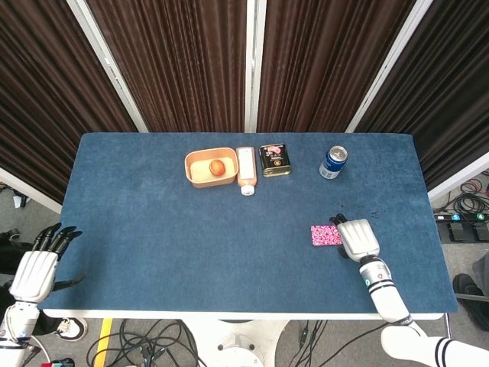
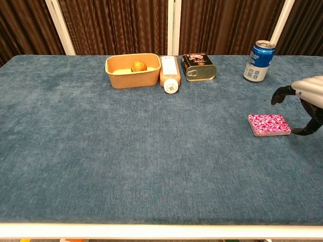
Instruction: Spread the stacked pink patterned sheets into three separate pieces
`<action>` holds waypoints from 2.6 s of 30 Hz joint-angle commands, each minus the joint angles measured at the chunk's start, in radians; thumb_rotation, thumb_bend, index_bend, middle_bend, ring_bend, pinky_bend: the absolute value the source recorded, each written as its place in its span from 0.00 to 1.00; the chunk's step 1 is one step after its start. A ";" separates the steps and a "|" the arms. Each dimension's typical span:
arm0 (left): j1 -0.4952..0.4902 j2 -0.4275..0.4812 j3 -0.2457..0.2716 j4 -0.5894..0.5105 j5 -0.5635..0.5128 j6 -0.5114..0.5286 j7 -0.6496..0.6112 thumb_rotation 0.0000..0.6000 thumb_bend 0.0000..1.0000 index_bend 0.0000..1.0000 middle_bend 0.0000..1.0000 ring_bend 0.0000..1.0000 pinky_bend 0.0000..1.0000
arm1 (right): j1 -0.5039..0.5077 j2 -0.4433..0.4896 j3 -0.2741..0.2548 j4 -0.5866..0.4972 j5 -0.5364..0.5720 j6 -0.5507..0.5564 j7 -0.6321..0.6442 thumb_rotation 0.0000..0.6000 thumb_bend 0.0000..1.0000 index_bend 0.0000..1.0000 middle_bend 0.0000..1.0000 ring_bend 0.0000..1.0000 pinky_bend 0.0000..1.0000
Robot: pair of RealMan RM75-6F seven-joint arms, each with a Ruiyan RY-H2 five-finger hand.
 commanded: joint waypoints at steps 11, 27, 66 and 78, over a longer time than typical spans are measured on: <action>0.001 0.001 0.004 0.010 0.001 -0.004 -0.019 1.00 0.00 0.18 0.13 0.04 0.10 | 0.057 -0.050 -0.012 0.034 0.118 -0.022 -0.052 1.00 0.14 0.27 0.24 0.65 0.71; 0.000 0.007 -0.001 0.009 -0.006 -0.008 -0.025 1.00 0.00 0.18 0.13 0.04 0.10 | 0.095 -0.087 -0.026 0.068 0.166 -0.019 -0.051 1.00 0.19 0.28 0.25 0.65 0.71; 0.005 0.009 -0.002 0.015 -0.012 -0.011 -0.052 1.00 0.00 0.18 0.13 0.04 0.10 | 0.128 -0.123 -0.051 0.093 0.202 0.013 -0.050 1.00 0.23 0.35 0.35 0.65 0.71; 0.006 0.008 -0.001 0.018 -0.012 -0.013 -0.055 1.00 0.00 0.18 0.13 0.04 0.10 | 0.125 -0.117 -0.050 0.089 0.185 0.031 -0.031 1.00 0.23 0.37 0.37 0.65 0.71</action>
